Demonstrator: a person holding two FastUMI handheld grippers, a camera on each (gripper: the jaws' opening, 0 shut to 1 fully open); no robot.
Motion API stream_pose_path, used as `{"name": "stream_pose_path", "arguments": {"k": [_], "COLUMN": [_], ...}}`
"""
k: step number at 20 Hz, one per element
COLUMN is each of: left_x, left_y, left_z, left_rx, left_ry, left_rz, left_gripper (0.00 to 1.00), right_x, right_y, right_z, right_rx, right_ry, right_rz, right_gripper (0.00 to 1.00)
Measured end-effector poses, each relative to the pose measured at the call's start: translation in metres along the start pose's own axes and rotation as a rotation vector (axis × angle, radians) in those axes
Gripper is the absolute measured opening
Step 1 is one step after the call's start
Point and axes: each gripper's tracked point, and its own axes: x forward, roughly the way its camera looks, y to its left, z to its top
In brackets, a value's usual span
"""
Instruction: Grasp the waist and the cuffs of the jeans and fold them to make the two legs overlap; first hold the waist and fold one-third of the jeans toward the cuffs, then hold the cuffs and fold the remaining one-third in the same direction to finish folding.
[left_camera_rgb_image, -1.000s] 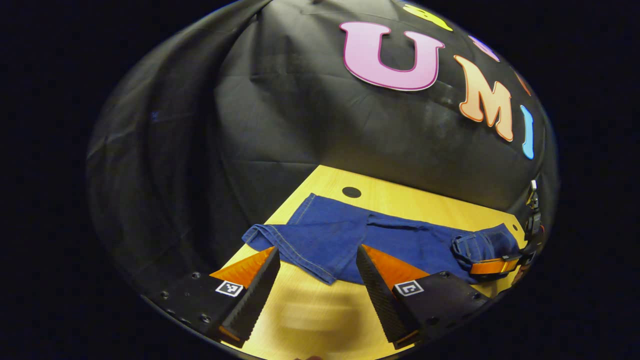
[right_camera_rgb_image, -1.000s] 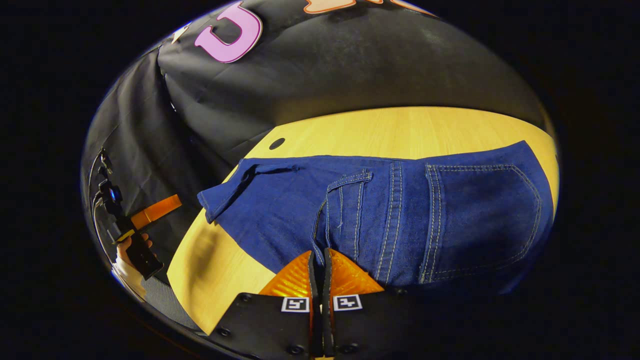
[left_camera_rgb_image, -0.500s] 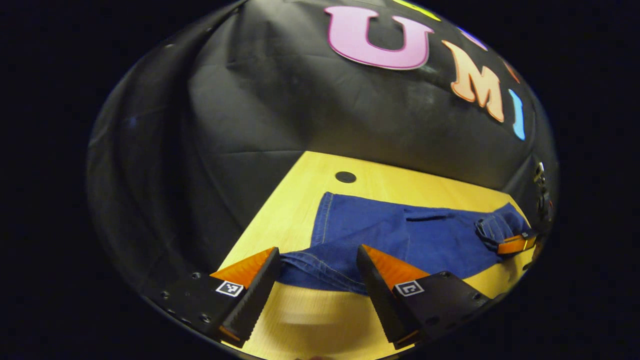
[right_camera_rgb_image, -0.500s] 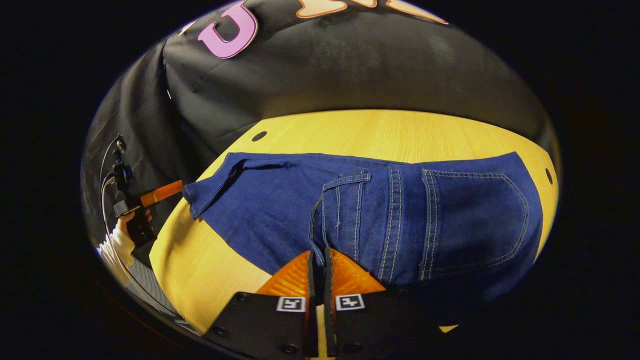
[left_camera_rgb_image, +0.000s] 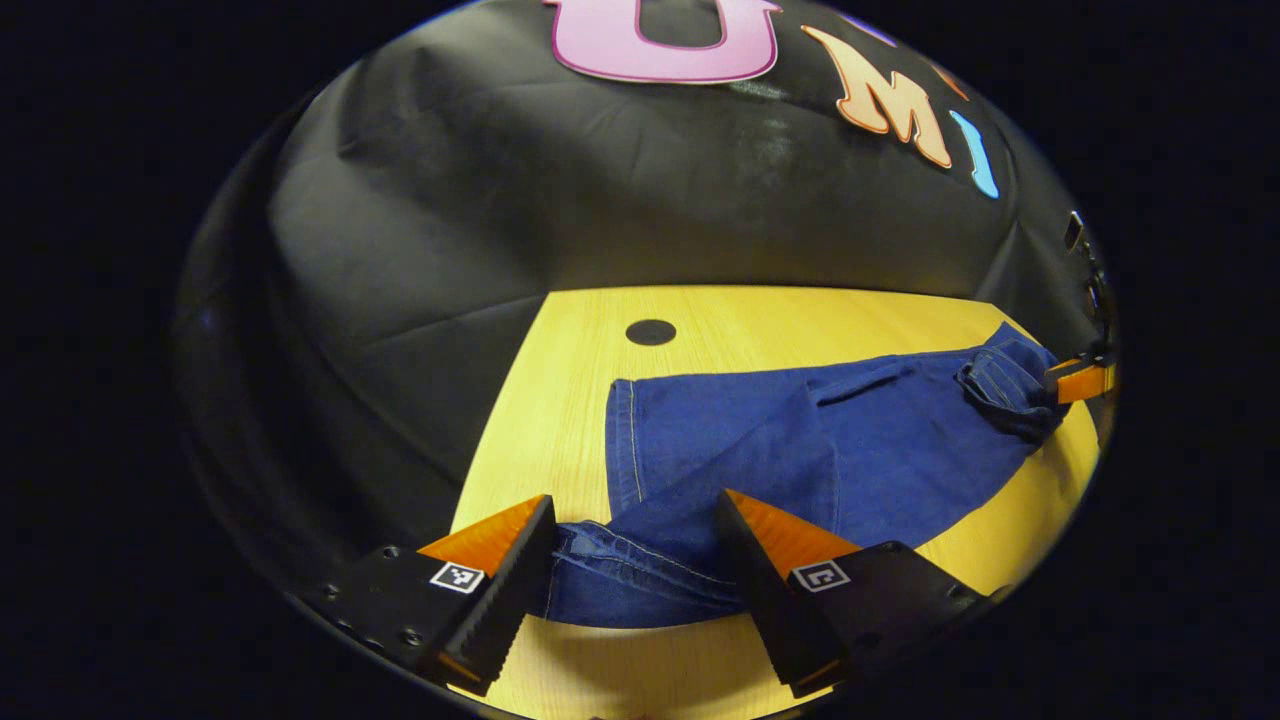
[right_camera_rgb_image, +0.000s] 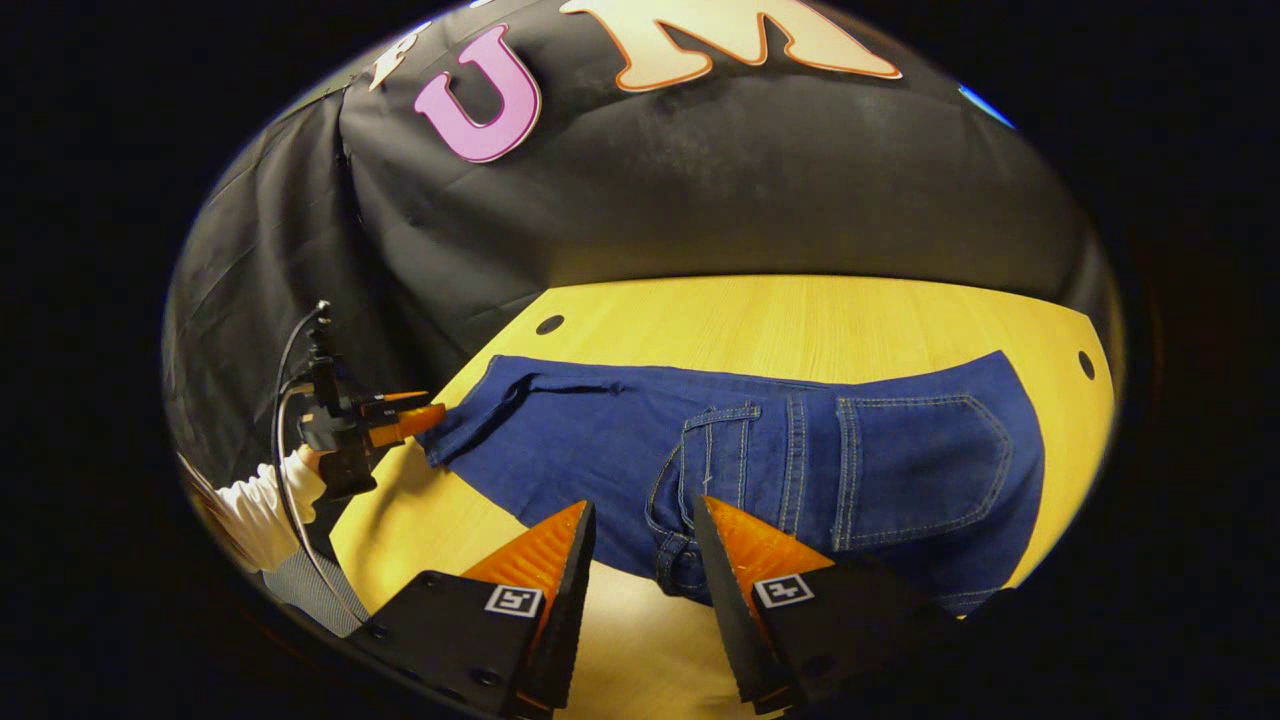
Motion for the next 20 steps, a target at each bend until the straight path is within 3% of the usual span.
{"name": "stream_pose_path", "arguments": {"k": [4, 7, 8, 10, 12, 14, 15, 20], "left_x": [0.009, 0.008, 0.008, 0.008, 0.009, 0.008, 0.009, 0.009], "left_y": [-0.001, -0.002, -0.004, -0.019, -0.024, -0.028, -0.028, -0.031], "left_z": [-0.012, -0.015, -0.016, -0.014, -0.016, -0.014, -0.013, -0.01], "left_rx": [0.014, -0.01, -0.019, -0.026, -0.017, -0.069, -0.085, -0.144], "left_ry": [0.06, 0.061, 0.064, 0.049, 0.032, 0.014, 0.011, 0.014], "left_rz": [-0.014, -0.011, -0.013, -0.029, -0.023, -0.025, -0.027, 0.028], "left_gripper": [0.96, 0.95, 0.95, 0.83, 0.58, 0.44, 0.33, 0.07], "right_x": [-0.012, -0.015, -0.015, -0.015, -0.016, -0.015, -0.014, -0.019], "right_y": [-0.011, -0.016, -0.017, -0.016, -0.016, -0.017, -0.018, -0.017], "right_z": [-0.008, -0.014, -0.016, -0.017, -0.017, -0.017, -0.016, -0.014], "right_rx": [0.002, 0.037, 0.049, 0.066, 0.082, 0.093, 0.097, 0.103], "right_ry": [0.013, 0.015, 0.016, 0.009, 0.002, -0.003, -0.006, -0.02], "right_rz": [-0.049, -0.069, -0.073, -0.074, -0.073, -0.076, -0.079, -0.075], "right_gripper": [0.63, 0.56, 0.68, 0.66, 0.61, 0.56, 0.56, 0.56]}}
